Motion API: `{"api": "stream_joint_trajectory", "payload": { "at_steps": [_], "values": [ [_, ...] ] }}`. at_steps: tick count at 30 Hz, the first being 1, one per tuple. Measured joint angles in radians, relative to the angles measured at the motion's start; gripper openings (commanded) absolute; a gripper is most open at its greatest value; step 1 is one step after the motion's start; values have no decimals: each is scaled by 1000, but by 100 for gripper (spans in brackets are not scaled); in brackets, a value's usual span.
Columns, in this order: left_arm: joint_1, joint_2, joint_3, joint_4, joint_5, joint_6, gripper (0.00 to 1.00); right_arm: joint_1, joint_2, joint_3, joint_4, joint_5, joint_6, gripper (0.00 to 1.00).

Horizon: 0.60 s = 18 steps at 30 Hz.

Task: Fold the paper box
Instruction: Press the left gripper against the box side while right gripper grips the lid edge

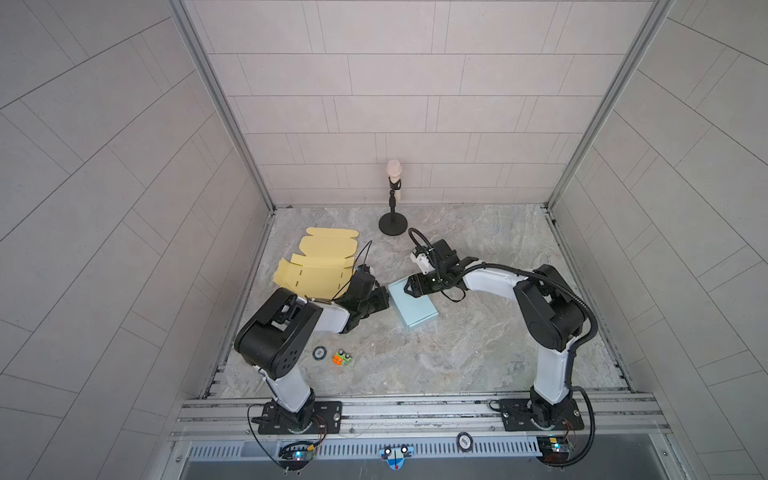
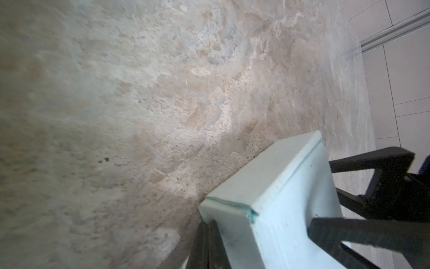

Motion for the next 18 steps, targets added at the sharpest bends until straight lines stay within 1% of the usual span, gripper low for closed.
{"api": "stream_joint_trajectory", "payload": {
  "at_steps": [7,10,15,18],
  "values": [
    [-8,-136,-103,-8,26,4,2,28,-80,-86,-10,6,1,73],
    [-28,-203,-160,-24,26,1,3,31,-125,-132,-4,9,10,74],
    [-143,-268,-217,-34,15,-38,3,36,-180,-209,20,18,42,75],
    [-196,-290,-246,-31,6,-68,3,47,-208,-251,32,21,61,75]
  ]
}}
